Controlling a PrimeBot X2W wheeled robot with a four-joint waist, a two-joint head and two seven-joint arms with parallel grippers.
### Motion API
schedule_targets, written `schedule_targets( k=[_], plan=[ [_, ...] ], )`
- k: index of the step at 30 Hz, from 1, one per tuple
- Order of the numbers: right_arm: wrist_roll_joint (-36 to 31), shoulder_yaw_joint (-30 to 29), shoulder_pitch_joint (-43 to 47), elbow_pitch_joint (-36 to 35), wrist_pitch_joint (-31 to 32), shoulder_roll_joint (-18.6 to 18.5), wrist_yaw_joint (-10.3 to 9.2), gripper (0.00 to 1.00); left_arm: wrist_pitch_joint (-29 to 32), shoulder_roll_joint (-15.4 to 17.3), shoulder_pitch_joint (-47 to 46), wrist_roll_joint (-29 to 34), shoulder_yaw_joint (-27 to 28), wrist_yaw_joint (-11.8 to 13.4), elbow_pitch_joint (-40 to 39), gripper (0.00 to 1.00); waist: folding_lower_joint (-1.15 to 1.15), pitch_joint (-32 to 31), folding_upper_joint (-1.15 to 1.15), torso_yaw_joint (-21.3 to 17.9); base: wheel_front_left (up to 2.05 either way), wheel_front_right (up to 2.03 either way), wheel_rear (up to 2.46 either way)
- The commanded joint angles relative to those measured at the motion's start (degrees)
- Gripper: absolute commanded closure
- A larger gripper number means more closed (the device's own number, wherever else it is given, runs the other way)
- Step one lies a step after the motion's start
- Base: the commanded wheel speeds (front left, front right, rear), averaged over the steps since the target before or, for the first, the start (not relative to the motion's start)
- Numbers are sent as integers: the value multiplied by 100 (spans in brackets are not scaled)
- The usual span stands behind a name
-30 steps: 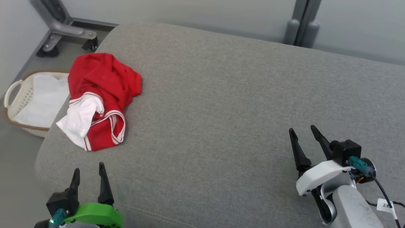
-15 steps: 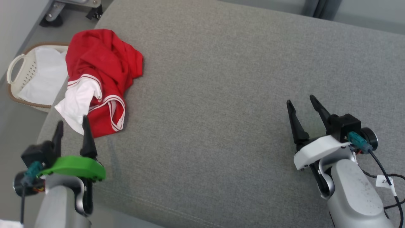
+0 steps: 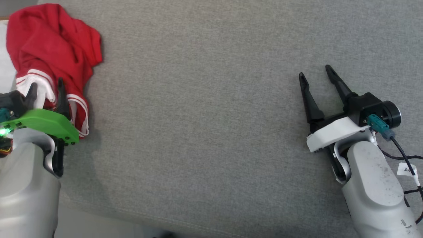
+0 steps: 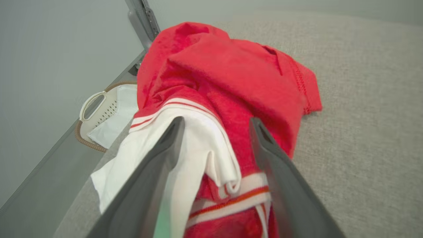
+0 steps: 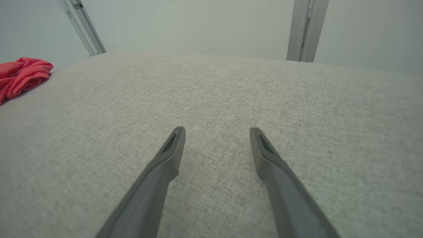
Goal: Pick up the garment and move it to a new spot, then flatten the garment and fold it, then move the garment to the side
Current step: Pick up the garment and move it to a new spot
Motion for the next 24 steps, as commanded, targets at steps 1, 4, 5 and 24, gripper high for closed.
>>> schedule_targets(
  k=[1, 4, 5, 24],
  plan=[
    [-44, -63, 48, 94, 6, -85, -13, 0, 46, 93, -164, -85, 21, -14, 299, 0, 0, 273, 0, -307, 0, 0, 0],
    [-19, -103, 99, 103, 11, -90, -13, 0, 221, 49, -287, -242, -8, -13, 907, 0, 0, 260, 0, -377, 0, 0, 0],
    [-8, -122, 128, 107, 12, -89, -13, 0, 239, 21, -310, -282, -29, -14, 1066, 0, 0, 238, 0, -392, 0, 0, 0],
    [367, -304, 693, 137, 4, 27, -12, 0, -123, 254, -225, 341, -520, -15, -1067, 100, 0, -1035, 0, -642, 0, 0, 0]
  ],
)
